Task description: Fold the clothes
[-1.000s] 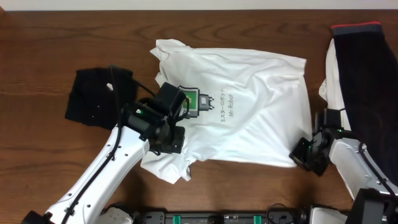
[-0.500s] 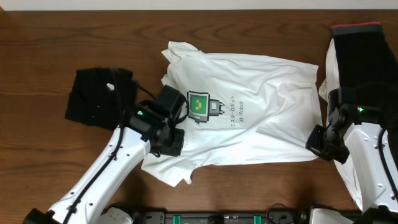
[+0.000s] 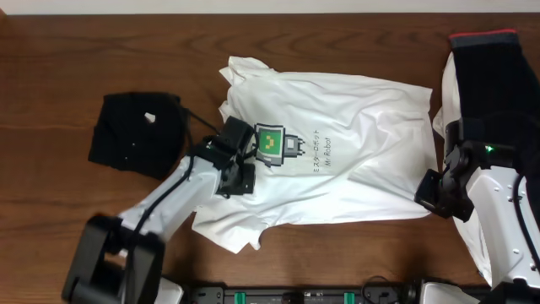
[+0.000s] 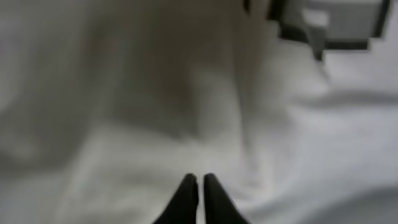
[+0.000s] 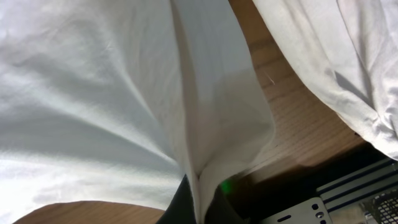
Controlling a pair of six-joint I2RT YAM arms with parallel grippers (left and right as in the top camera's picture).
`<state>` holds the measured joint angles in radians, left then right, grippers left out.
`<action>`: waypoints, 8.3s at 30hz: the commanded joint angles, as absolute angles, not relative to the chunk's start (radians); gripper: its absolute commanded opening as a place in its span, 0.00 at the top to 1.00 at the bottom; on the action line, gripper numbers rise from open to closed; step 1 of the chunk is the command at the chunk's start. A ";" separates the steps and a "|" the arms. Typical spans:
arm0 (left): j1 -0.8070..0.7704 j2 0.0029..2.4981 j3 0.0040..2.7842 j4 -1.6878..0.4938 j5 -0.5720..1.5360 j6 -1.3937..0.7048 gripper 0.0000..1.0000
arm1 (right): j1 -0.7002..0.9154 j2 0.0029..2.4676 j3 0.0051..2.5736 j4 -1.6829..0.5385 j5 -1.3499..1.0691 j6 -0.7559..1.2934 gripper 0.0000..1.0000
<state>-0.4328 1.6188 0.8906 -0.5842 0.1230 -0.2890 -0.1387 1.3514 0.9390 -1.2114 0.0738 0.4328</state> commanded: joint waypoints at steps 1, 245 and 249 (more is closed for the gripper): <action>-0.410 1.684 0.888 -0.538 0.111 -0.290 0.94 | -0.130 1.346 0.942 -1.208 0.071 0.410 0.99; -0.200 1.394 1.159 -1.082 0.122 -0.188 0.41 | 0.569 1.539 0.992 -0.873 -0.004 0.197 0.24; -0.204 1.480 1.105 -1.012 0.184 -0.166 0.41 | 0.462 1.481 0.992 -0.892 -0.045 0.223 0.22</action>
<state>-0.2039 1.4231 1.1496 -1.0367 0.1249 -0.1837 0.5240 1.5085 0.9867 -0.8783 -0.0437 0.1692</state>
